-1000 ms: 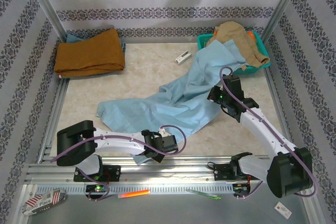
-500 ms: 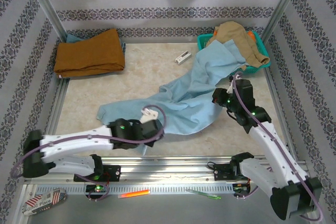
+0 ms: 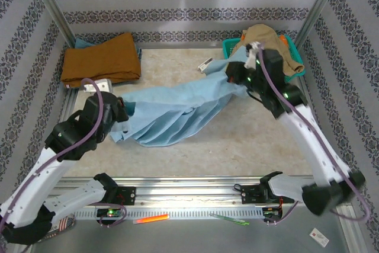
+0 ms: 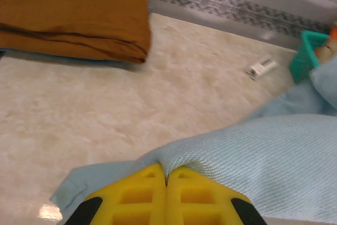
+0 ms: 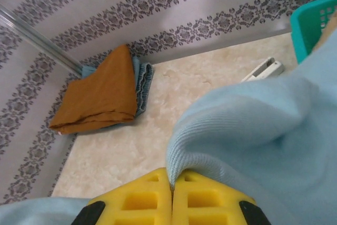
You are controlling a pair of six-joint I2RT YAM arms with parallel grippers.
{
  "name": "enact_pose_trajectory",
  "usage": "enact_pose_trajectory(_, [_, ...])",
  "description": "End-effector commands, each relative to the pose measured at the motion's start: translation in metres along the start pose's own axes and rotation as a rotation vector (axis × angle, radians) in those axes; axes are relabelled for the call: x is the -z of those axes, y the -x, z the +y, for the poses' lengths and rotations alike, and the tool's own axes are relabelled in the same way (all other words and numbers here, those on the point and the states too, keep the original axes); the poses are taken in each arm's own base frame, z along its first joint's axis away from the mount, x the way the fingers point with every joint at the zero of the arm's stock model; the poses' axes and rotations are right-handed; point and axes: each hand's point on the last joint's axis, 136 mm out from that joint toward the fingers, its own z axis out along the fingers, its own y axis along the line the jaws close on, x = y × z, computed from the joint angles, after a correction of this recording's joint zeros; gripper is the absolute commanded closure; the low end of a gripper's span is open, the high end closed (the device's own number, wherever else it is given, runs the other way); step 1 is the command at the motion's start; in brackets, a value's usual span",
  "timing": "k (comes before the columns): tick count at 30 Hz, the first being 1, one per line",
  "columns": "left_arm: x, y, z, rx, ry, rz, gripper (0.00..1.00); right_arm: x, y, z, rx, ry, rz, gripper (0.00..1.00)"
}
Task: Fold and stack the trousers
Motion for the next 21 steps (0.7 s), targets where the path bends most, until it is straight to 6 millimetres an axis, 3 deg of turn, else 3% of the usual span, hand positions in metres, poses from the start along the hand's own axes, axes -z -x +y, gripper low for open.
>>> enact_pose_trajectory(1, [-0.034,0.009,0.006,0.06,-0.018,0.016,1.0,-0.052,0.012,0.009,0.036,0.042,0.066,1.0])
enact_pose_trajectory(3, [-0.063,0.011,0.027,0.162,0.013,0.047,1.0,-0.099,0.013,0.01,0.018,0.076,0.131,0.99])
enact_pose_trajectory(6, [-0.11,0.015,0.067,0.327,0.06,0.059,1.0,-0.17,0.019,0.005,0.004,0.107,0.198,0.87])
enact_pose_trajectory(7, [-0.125,0.016,0.085,0.378,0.098,0.061,1.0,-0.188,0.024,-0.001,-0.009,0.09,0.202,0.7])
enact_pose_trajectory(9, [-0.153,0.023,0.109,0.432,0.129,0.043,1.0,-0.21,0.025,-0.007,-0.037,0.085,0.23,0.5])
enact_pose_trajectory(11, [-0.18,0.024,0.128,0.506,0.149,0.093,1.0,-0.21,0.03,-0.01,-0.044,0.072,0.221,0.39])
enact_pose_trajectory(13, [-0.204,0.025,0.141,0.545,0.167,0.146,1.0,-0.196,0.032,-0.012,-0.027,0.047,0.197,0.34])
enact_pose_trajectory(14, [-0.212,0.027,0.143,0.548,0.159,0.165,0.9,-0.189,0.029,-0.014,-0.024,0.036,0.198,0.34])
enact_pose_trajectory(15, [-0.218,0.026,0.144,0.561,0.162,0.196,0.65,-0.179,0.025,-0.018,-0.018,0.024,0.199,0.33])
enact_pose_trajectory(18, [-0.218,0.031,0.138,0.58,0.123,0.206,0.1,-0.141,0.005,-0.033,-0.001,-0.026,0.193,0.32])
enact_pose_trajectory(21, [-0.194,0.031,0.117,0.566,0.047,0.189,0.02,-0.101,-0.019,-0.056,0.016,-0.095,0.147,0.28])
